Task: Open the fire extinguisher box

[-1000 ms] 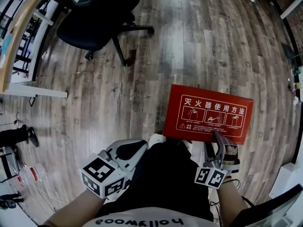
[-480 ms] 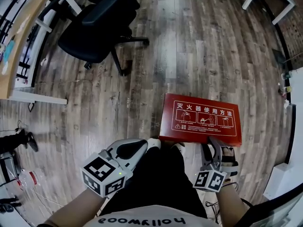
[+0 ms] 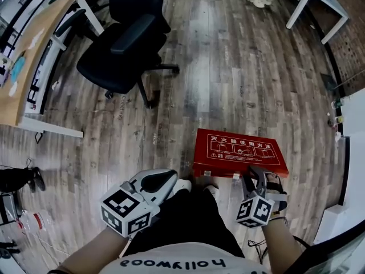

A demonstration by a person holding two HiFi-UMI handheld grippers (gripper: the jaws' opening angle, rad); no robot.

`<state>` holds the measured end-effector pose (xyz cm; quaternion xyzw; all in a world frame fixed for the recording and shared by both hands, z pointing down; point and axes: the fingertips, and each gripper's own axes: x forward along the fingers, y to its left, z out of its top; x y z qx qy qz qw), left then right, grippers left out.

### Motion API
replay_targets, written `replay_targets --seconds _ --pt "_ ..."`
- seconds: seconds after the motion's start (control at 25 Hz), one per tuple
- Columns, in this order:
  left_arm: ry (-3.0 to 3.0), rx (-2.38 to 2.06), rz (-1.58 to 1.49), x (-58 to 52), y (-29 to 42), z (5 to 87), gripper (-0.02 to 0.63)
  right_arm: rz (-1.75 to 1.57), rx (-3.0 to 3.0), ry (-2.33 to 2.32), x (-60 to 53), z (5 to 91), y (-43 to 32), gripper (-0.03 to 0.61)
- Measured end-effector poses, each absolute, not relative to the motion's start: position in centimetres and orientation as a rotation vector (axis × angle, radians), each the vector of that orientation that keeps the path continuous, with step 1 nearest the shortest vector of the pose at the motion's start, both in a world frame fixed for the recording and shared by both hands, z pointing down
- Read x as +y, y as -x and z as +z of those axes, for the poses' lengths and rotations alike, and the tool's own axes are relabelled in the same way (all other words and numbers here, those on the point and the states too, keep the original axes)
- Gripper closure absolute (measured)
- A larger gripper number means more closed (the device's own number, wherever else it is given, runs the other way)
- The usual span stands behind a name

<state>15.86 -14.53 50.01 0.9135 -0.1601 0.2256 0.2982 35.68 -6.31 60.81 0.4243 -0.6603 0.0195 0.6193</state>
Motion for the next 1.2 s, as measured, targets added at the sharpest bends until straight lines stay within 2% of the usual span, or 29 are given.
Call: replay_targets --seconds 0.44,1.2 --pt "-2.491 -0.425 0.589 -16.0 -15.5 47.2 0.607 0.051 -1.494 -1.017 -9.5 58.1 -37.4 0.449" --pt "-2.454 -0.481 0.574 -19.3 -12.6 46.8 0.606 0.054 -1.406 -1.101 -15.0 56.3 -40.2 0.451"
